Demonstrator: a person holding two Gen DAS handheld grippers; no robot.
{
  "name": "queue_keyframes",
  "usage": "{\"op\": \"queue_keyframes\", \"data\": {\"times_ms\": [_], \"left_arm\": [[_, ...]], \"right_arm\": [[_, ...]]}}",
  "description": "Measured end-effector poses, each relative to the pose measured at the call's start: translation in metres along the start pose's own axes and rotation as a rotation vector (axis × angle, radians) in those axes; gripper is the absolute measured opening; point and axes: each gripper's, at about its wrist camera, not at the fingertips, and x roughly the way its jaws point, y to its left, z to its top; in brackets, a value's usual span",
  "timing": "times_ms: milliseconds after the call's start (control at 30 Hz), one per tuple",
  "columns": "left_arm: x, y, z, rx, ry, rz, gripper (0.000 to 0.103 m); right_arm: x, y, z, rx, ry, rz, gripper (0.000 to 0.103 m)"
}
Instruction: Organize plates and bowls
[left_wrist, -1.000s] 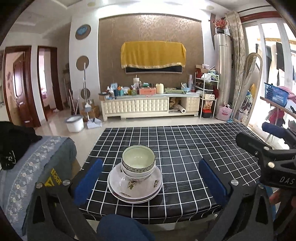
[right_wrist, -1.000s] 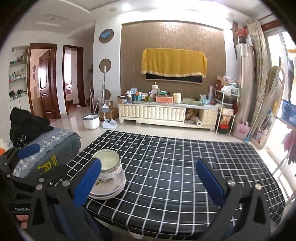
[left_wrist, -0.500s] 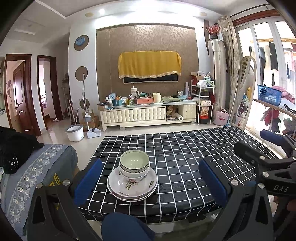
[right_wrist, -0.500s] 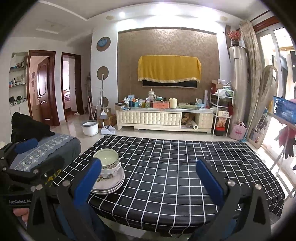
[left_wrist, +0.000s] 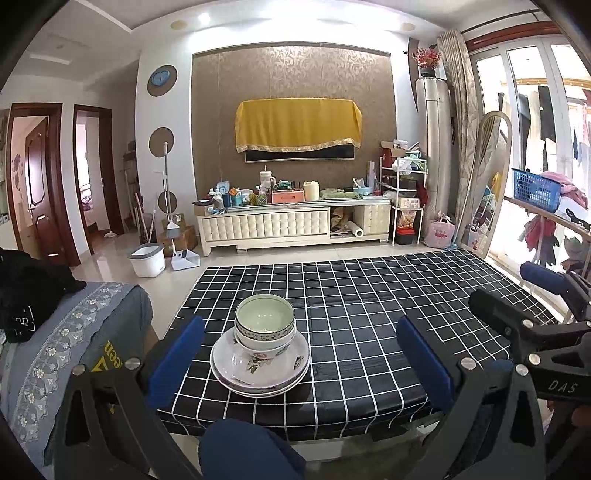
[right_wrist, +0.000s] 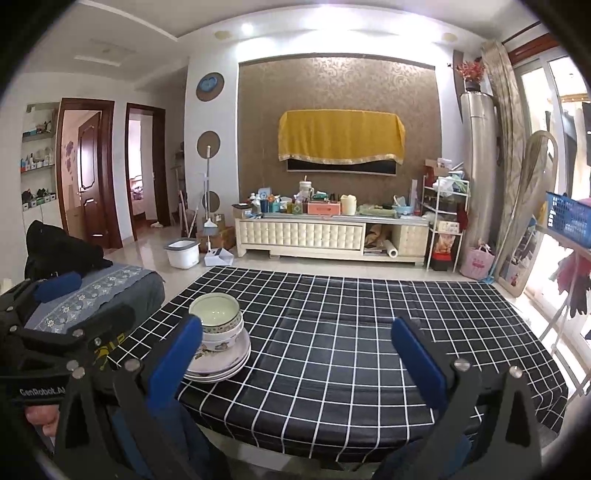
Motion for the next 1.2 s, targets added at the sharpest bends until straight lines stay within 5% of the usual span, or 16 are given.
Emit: {"op": "queue_keyframes", "data": {"times_ms": [1200], "left_arm": [[-0.0035,0.0027,0.0002,-0.044,0.029,-0.019,0.103]], "right_arm": [[-0.0011,0.0005,-0.0033,-0.009,0.012,0.0,0.103]]}}
